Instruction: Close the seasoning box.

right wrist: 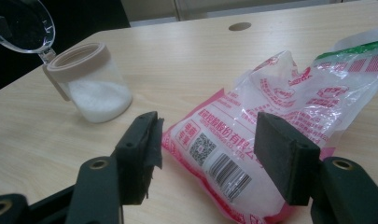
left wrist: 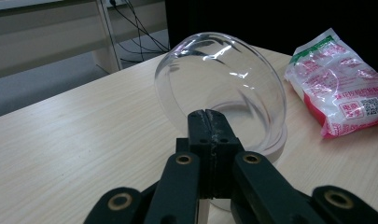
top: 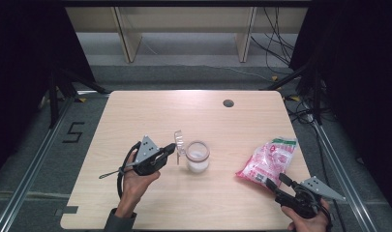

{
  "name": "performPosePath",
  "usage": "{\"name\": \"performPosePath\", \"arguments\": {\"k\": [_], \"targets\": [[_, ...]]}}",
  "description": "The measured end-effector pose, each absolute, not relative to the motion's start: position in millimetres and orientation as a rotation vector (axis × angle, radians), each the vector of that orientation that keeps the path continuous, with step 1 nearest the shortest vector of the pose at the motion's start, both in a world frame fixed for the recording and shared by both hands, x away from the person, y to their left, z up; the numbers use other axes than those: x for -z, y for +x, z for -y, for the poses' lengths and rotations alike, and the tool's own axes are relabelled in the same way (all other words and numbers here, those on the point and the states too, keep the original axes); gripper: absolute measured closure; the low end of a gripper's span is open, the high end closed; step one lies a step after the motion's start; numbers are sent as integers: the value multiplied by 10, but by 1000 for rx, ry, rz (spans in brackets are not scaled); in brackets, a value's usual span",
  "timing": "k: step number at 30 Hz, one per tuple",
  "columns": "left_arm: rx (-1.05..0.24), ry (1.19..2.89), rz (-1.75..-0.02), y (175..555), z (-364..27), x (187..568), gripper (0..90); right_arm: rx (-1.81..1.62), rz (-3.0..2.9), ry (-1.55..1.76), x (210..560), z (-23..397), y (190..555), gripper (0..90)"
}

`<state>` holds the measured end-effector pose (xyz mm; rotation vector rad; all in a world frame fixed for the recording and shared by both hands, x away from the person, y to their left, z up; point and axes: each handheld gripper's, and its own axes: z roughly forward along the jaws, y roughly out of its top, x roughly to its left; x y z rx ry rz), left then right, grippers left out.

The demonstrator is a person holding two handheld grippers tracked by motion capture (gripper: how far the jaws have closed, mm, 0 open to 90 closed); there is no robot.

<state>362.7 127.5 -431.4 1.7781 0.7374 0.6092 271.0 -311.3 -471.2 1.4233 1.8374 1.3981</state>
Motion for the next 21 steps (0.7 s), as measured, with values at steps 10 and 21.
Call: {"name": "performPosePath", "arguments": {"k": [10,21], "targets": [[-597,1784,-718,3614,-1189,4327,893,-1414,-1871,1390,4720,3094,2690,413],[-561,1793,-701,3596,-1102,4355,820,-1399,-1876,1404,4721,3088,2679,413]]}}
